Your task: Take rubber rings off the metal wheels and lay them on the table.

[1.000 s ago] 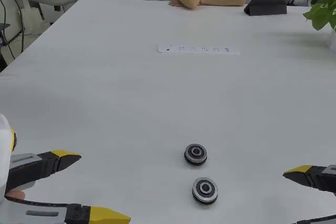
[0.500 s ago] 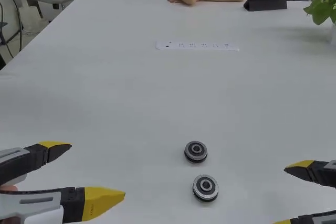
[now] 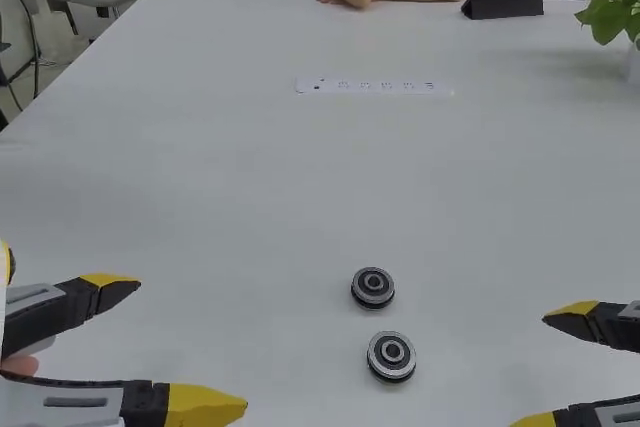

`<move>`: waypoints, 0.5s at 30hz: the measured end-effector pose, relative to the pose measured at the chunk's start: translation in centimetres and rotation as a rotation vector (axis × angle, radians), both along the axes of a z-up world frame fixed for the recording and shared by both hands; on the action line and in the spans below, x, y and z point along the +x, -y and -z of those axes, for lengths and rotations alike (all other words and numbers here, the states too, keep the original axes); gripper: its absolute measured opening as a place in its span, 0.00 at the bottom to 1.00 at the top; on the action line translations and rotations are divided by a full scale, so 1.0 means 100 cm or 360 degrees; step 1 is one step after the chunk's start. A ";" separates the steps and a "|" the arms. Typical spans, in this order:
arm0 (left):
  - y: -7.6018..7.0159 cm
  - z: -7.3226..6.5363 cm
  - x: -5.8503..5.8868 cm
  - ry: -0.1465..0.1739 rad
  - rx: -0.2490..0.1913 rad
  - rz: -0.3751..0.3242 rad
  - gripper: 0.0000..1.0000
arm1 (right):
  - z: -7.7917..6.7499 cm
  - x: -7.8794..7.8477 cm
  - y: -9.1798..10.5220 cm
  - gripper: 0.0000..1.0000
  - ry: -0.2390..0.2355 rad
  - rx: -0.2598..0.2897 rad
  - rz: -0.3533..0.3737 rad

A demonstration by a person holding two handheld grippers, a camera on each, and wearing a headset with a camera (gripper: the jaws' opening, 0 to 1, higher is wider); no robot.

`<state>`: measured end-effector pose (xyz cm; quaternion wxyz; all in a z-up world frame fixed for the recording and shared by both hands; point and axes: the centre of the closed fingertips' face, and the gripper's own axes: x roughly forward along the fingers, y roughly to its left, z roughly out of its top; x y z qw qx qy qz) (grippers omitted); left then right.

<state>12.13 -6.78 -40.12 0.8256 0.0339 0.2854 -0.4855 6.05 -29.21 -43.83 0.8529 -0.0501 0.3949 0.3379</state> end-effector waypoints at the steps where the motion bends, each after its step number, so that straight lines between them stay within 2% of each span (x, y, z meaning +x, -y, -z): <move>1: 0.000 0.001 -0.001 -0.0001 0.0005 0.0007 0.99 | 0.000 0.000 0.000 0.88 0.0000 0.0000 0.0000; 15: 0.003 0.003 -0.004 -0.0016 0.0020 0.0050 0.99 | 0.000 0.000 0.000 0.88 -0.0004 0.0001 0.0004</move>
